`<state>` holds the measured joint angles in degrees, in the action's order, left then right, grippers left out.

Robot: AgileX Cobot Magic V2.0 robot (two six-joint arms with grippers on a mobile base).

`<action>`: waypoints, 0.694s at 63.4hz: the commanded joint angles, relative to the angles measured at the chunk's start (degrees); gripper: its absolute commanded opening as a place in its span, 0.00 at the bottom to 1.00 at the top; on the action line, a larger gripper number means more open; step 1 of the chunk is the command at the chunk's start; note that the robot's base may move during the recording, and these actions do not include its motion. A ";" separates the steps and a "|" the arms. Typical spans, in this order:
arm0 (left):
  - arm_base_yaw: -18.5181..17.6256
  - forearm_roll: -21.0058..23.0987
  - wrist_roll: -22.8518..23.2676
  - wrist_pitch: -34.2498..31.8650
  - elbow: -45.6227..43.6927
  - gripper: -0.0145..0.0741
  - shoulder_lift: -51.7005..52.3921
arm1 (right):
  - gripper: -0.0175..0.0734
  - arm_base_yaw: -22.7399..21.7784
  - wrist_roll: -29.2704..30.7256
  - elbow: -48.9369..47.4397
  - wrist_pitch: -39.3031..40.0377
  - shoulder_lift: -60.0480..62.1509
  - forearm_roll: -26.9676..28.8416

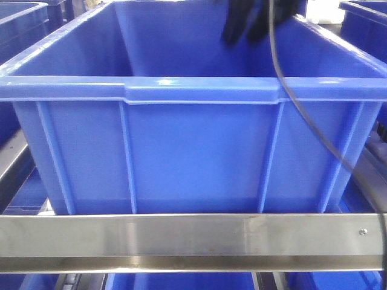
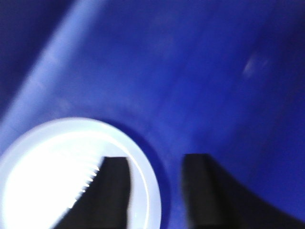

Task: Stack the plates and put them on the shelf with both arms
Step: 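Lower the plate stack into the blue bin and release the right gripper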

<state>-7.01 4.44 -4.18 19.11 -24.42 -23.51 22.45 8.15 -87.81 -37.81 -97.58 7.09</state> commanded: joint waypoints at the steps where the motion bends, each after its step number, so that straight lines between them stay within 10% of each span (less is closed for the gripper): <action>1: 0.20 0.29 0.03 -4.84 -1.48 0.26 -0.30 | 0.39 -0.33 0.30 0.60 4.57 7.48 0.22; 8: 0.20 0.29 0.03 -4.84 -1.48 0.26 -0.30 | 0.25 -0.33 0.30 7.25 7.99 14.35 0.22; 44: 0.20 0.29 0.03 -4.84 -1.48 0.26 -0.30 | 0.26 -0.33 0.30 54.67 40.39 55.83 0.27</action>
<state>-7.01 4.44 -4.18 19.11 -24.42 -23.51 22.45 8.15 -36.10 -7.20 -46.74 7.28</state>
